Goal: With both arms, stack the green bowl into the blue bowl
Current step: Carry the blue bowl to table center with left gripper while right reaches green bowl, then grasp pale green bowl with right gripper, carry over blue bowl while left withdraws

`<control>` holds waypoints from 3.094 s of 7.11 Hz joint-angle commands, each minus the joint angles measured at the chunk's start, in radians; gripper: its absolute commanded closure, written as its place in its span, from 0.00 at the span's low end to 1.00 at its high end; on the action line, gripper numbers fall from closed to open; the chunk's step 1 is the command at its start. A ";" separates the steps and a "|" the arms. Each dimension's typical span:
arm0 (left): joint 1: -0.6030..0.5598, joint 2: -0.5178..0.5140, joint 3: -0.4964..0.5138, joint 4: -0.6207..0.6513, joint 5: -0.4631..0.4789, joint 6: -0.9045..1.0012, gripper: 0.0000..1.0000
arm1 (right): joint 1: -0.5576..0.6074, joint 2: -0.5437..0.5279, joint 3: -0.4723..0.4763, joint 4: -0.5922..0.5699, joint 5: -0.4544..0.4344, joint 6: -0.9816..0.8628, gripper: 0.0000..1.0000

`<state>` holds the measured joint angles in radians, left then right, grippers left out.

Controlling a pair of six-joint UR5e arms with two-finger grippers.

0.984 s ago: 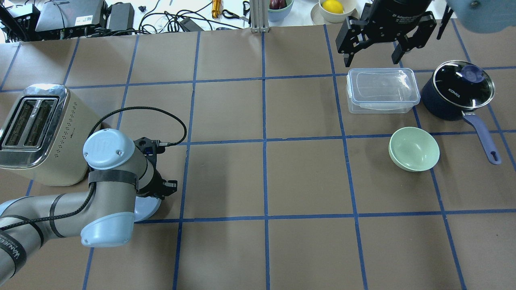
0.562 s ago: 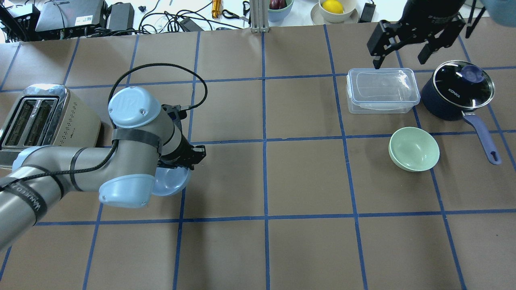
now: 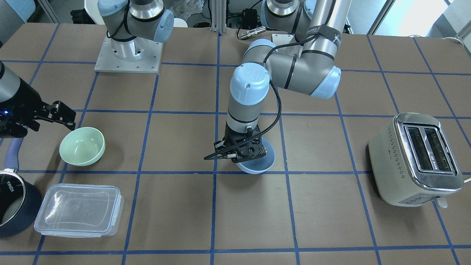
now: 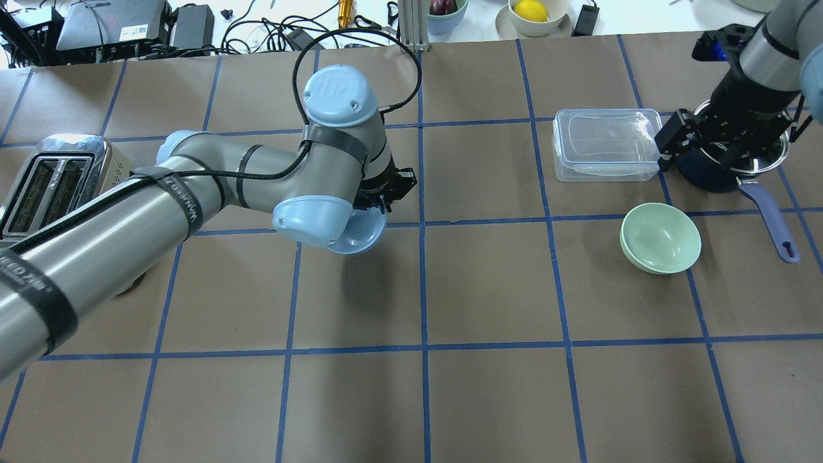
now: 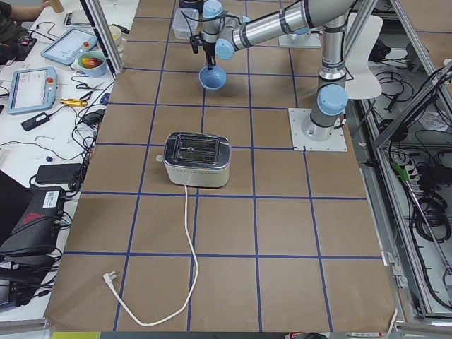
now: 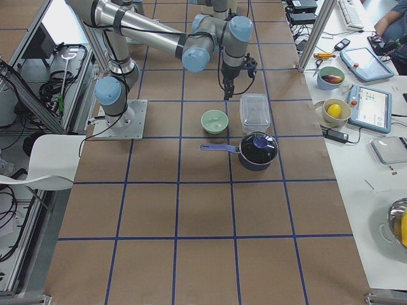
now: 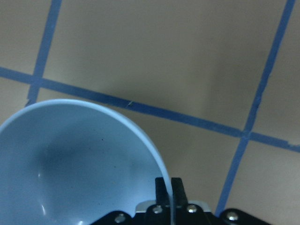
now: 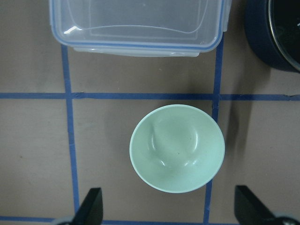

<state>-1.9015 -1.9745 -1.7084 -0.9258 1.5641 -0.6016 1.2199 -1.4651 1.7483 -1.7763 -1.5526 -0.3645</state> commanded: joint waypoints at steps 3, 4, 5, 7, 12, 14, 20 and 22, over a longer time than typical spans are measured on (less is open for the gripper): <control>-0.083 -0.150 0.141 0.004 0.031 -0.081 0.94 | -0.166 0.006 0.388 -0.490 0.009 -0.156 0.00; -0.083 -0.149 0.151 0.004 0.033 -0.087 0.46 | -0.168 0.028 0.423 -0.546 0.008 -0.157 0.10; -0.079 -0.108 0.174 -0.002 0.025 -0.113 0.14 | -0.169 0.052 0.422 -0.560 0.009 -0.189 0.40; -0.010 -0.023 0.184 -0.036 0.022 -0.092 0.00 | -0.169 0.062 0.415 -0.563 0.014 -0.180 0.83; 0.263 0.273 0.176 -0.454 0.022 0.534 0.00 | -0.076 0.045 0.277 -0.383 0.164 0.057 1.00; 0.315 0.313 0.170 -0.487 0.022 0.624 0.00 | 0.141 0.052 0.206 -0.354 0.219 0.361 1.00; 0.325 0.325 0.153 -0.495 0.024 0.646 0.00 | 0.588 0.276 -0.109 -0.362 0.243 0.866 1.00; 0.325 0.325 0.153 -0.495 0.022 0.646 0.00 | 0.616 0.330 -0.107 -0.354 0.165 0.854 1.00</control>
<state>-1.5774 -1.6491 -1.5554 -1.4208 1.5867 0.0445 1.8146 -1.1719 1.6512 -2.1368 -1.3418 0.4907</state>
